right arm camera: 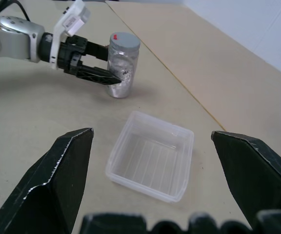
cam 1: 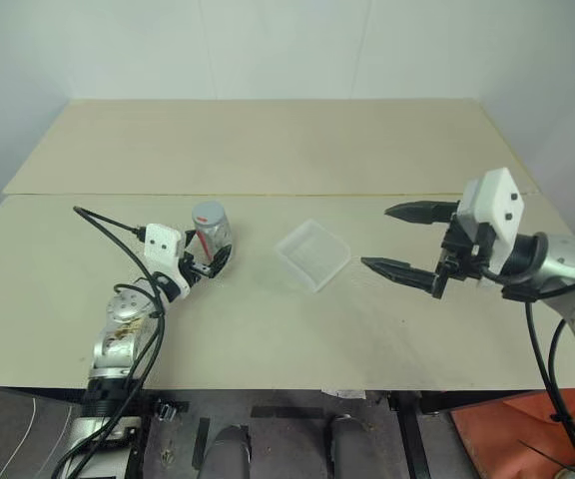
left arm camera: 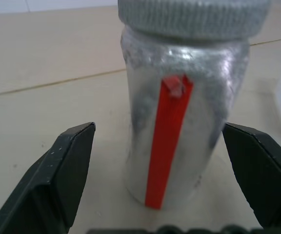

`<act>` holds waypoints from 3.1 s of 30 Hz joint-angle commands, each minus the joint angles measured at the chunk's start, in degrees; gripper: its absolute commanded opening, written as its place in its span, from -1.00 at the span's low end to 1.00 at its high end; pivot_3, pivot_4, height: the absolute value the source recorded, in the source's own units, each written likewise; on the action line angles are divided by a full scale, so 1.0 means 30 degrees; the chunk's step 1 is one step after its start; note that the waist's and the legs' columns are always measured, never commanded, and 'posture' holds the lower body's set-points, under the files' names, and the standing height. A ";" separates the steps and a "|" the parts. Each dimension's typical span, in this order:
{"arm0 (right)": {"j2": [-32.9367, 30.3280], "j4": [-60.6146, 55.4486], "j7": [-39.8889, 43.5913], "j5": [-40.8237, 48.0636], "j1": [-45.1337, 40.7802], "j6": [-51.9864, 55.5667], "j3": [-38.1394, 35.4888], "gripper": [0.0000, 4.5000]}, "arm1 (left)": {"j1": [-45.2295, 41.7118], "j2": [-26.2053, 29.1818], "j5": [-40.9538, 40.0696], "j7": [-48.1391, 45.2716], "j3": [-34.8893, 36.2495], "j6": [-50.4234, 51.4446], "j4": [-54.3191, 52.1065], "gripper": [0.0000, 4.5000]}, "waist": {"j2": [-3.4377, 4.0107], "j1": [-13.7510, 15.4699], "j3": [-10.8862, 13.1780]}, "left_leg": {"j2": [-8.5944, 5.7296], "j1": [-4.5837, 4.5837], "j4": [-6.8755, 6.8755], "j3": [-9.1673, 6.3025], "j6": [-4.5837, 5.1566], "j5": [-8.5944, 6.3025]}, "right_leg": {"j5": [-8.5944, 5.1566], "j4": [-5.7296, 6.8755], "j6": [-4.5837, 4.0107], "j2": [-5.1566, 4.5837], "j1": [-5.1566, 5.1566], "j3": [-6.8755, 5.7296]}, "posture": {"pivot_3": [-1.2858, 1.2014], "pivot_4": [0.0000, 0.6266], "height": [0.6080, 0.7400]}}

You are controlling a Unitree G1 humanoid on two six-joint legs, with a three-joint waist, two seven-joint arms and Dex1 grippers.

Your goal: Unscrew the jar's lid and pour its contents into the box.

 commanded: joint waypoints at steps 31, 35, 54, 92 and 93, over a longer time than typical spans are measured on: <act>0.0997 -0.0731 -0.0949 0.2005 -0.1923 0.0449 0.0231 1.00 | -0.3370 0.3462 -0.3151 -0.7452 -0.0725 0.2767 -0.1954 -0.14 | 0.0000 -0.0184 0.0000 | 0.0003 0.0008 -0.0004 -0.0002 -0.0002 0.0002 | 0.0000 0.0023 0.0004 0.0005 -0.0010 0.0004 | 0.03 -0.52 1.00; 0.2379 0.0180 -0.1623 0.2559 -0.4608 0.1537 0.1601 1.00 | -0.4905 0.4844 -0.4904 -1.1180 -0.1272 0.4334 -0.2159 -0.14 | 0.0003 -0.0199 0.0001 | 0.0002 0.0006 -0.0006 -0.0004 -0.0004 0.0003 | 0.0000 0.0018 0.0005 0.0005 -0.0008 0.0002 | 0.03 -0.52 1.00; 0.8070 0.4057 -0.5237 0.0418 -1.1614 0.5344 0.6065 1.00 | -0.9495 0.2559 -0.4090 -1.6492 -0.3701 0.2916 0.1979 -0.14 | 0.0014 -0.0672 0.0007 | 0.0002 -0.0070 -0.0003 -0.0043 -0.0029 0.0019 | 0.0001 0.0118 0.0003 0.0012 -0.0077 -0.0019 | 0.03 -0.52 1.00; 1.0157 1.5051 1.1868 -0.2875 -1.3971 -0.5764 0.7130 0.92 | -0.7435 0.4558 -0.6953 -2.0637 -0.3028 0.4823 -0.2247 -0.14 | 0.0030 -0.1174 0.0017 | 0.0005 -0.0060 -0.0003 -0.0077 -0.0142 0.0082 | 0.0001 0.0136 0.0004 0.0025 -0.0072 -0.0025 | 0.03 -0.52 1.00; 0.9949 1.4573 1.1317 -0.2913 -1.3672 -0.5571 0.6823 0.98 | -0.7391 0.4622 -0.6906 -2.0484 -0.2897 0.4846 -0.2087 -0.14 | 0.0030 -0.1144 0.0017 | 0.0004 -0.0060 -0.0003 -0.0077 -0.0143 0.0082 | 0.0001 0.0136 0.0004 0.0025 -0.0073 -0.0025 | 0.03 -0.52 1.00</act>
